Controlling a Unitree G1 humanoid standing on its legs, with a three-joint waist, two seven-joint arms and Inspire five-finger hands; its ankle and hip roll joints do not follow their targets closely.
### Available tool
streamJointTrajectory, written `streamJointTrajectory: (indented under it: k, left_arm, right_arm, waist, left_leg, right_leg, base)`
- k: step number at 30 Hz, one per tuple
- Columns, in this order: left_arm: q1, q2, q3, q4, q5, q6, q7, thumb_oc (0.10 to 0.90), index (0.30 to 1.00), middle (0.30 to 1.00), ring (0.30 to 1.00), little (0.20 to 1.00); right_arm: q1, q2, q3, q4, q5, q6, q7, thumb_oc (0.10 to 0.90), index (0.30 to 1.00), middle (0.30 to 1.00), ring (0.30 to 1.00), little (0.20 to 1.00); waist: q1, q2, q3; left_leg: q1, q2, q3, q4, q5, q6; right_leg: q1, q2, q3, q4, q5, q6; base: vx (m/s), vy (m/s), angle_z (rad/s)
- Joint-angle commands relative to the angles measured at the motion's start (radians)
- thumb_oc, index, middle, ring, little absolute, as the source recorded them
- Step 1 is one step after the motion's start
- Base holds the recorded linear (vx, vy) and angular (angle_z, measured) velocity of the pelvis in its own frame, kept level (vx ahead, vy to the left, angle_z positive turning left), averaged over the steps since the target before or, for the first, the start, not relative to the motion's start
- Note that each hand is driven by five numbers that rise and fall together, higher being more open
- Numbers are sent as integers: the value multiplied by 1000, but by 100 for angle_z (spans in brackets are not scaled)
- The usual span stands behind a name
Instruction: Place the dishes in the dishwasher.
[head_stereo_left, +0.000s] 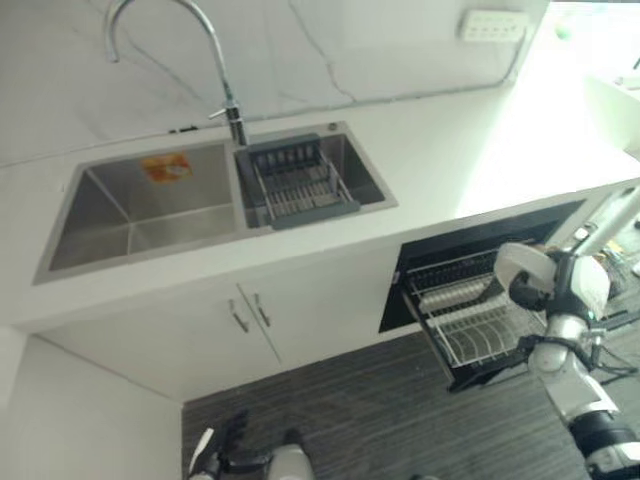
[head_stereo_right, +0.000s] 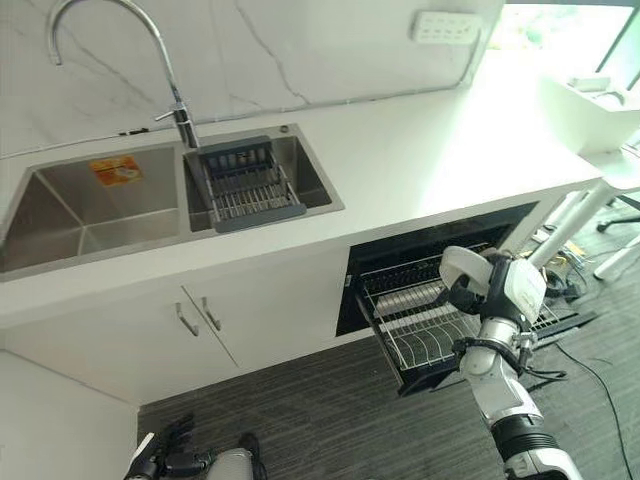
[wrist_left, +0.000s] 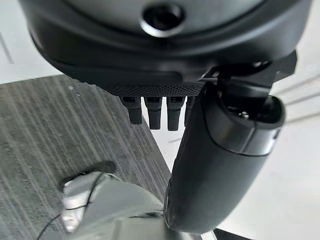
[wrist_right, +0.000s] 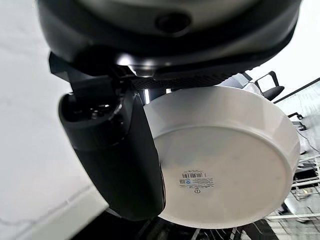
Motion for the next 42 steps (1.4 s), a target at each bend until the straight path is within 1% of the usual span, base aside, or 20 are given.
streamJointTrajectory:
  k: [1,3,7,8,9,14,17,19,20,22,23,26,29,32,35,36,39,40,41,42]
  left_arm:
    - [-37,28,-11,-27,9,-60,32,800,900,900,900,900]
    - [-36,27,-8,-20,3,-58,34,800,900,900,900,900]
    - [-41,34,-16,-20,-22,-60,42,800,900,900,900,900]
    - [-44,39,-22,-30,-33,-57,42,800,900,900,900,900]
    - [-55,50,-36,-53,-51,-47,41,800,900,900,900,900]
    - [-80,64,-58,-70,-83,-44,38,800,900,900,900,900]
    - [-100,72,-79,-75,-112,-61,48,800,900,900,900,900]
    - [-115,82,-84,-96,-135,-55,60,800,900,900,900,900]
    - [-128,93,-83,-112,-152,-47,61,800,900,900,900,900]
    - [-136,98,-85,-121,-153,-44,61,800,900,900,900,900]
    - [-141,102,-91,-129,-159,-47,64,800,900,900,900,900]
    - [-146,108,-96,-143,-180,-51,74,800,900,900,900,900]
    - [-141,110,-93,-168,-186,-48,89,800,900,900,900,900]
    - [-140,116,-94,-189,-200,-44,98,800,900,900,900,900]
    - [-139,126,-101,-205,-199,-51,91,800,900,900,900,900]
    - [-139,129,-102,-210,-201,-52,90,800,900,900,900,900]
    - [-146,136,-94,-234,-211,-43,88,800,900,900,900,900]
    - [-150,139,-90,-240,-213,-40,86,800,900,900,900,900]
    - [-156,143,-85,-249,-217,-30,86,800,900,900,900,900]
    - [-157,143,-83,-251,-217,-29,87,800,900,900,900,900]
  right_arm:
    - [-174,-82,-41,-11,-28,-46,-120,400,300,300,300,300]
    - [-190,-79,-22,17,-28,-28,-114,400,300,300,300,300]
    - [-256,-75,24,119,16,-27,-118,400,300,300,300,300]
    - [-286,-78,40,154,24,-26,-114,400,300,300,300,300]
    - [-352,-88,79,234,34,-13,-104,400,300,300,300,300]
    - [-463,-105,129,383,69,7,-103,400,300,300,300,300]
    - [-534,-108,144,505,85,29,-111,400,300,300,300,300]
    - [-573,-108,149,570,113,57,-129,400,300,300,300,300]
    - [-607,-114,146,610,130,92,-147,400,300,300,300,300]
    - [-625,-118,146,632,137,106,-160,400,300,300,300,300]
    - [-646,-123,153,654,161,136,-179,400,300,300,300,300]
    - [-672,-136,154,689,174,183,-196,400,300,300,300,300]
    - [-670,-149,164,713,164,228,-202,400,300,300,300,300]
    - [-671,-155,176,729,133,233,-207,400,300,300,300,300]
    - [-670,-156,188,738,130,205,-175,400,300,300,300,300]
    - [-672,-153,192,738,130,203,-141,400,300,300,300,300]
    - [-674,-133,209,759,214,203,46,400,300,300,300,300]
    - [-676,-126,217,766,238,184,93,734,801,801,801,801]
    - [-674,-119,220,769,263,174,137,800,900,900,900,900]
    - [-673,-116,220,770,281,182,153,800,900,900,900,900]
  waist:
    - [20,-10,-4]
    - [27,-7,1]
    - [51,1,13]
    - [60,5,18]
    - [80,12,30]
    - [106,24,59]
    - [126,33,86]
    - [141,37,109]
    - [153,39,132]
    - [159,41,144]
    - [165,44,161]
    - [169,49,179]
    - [172,48,191]
    - [174,49,197]
    - [174,50,205]
    - [173,49,207]
    - [172,50,212]
    - [171,49,215]
    - [169,48,217]
    - [169,47,218]
  left_leg:
    - [45,46,-93,40,-109,-66]
    - [39,43,-99,40,-106,-66]
    - [22,33,-118,40,-99,-66]
    - [13,29,-125,40,-96,-66]
    - [-10,20,-139,40,-90,-65]
    - [-53,6,-159,40,-80,-62]
    - [-78,-2,-171,40,-75,-57]
    - [-93,-7,-178,40,-73,-54]
    - [-105,-10,-184,40,-78,-54]
    - [-116,-13,-188,40,-77,-52]
    - [-133,-15,-191,40,-74,-50]
    - [-156,-17,-193,40,-72,-47]
    - [-171,-18,-194,40,-72,-46]
    - [-182,-19,-193,40,-74,-44]
    - [-193,-19,-191,40,-75,-44]
    - [-195,-19,-190,40,-75,-45]
    - [-200,-17,-189,40,-74,-46]
    - [-201,-15,-187,40,-74,-47]
    - [-201,-14,-186,40,-73,-48]
    - [-201,-13,-185,40,-73,-48]
  right_leg:
    - [12,-42,-20,-14,7,59]
    - [12,-45,-24,-14,9,59]
    - [8,-51,-34,-14,12,59]
    - [3,-53,-37,-14,15,59]
    - [-13,-60,-42,-14,22,60]
    - [-47,-65,-45,-14,32,61]
    - [-65,-69,-46,-14,37,61]
    - [-78,-74,-48,-14,42,62]
    - [-91,-75,-48,-14,43,64]
    - [-102,-77,-50,-14,46,64]
    - [-118,-76,-48,-14,49,64]
    - [-143,-75,-43,-14,53,62]
    - [-162,-76,-41,-14,57,63]
    - [-176,-77,-40,-14,58,65]
    - [-192,-82,-39,-14,64,69]
    - [-195,-82,-39,-14,64,69]
    - [-206,-85,-33,-14,67,69]
    - [-208,-86,-32,-14,67,67]
    - [-209,-86,-32,-14,69,67]
    - [-210,-87,-31,-14,70,67]
  base:
    - [17,10,14]
    - [22,6,21]
    - [29,7,6]
    - [-53,28,19]
    - [-64,24,21]
    - [-89,21,12]
    - [-80,4,7]
    - [-111,-33,10]
    - [-135,-54,10]
    - [-101,-50,11]
    - [-102,-34,9]
    - [-90,-24,2]
    - [-45,-24,5]
    - [-44,-16,4]
    - [-73,-21,0]
    - [-59,-4,0]
    - [-63,13,-2]
    - [-67,11,-1]
    - [-55,7,-2]
    - [-56,3,-3]
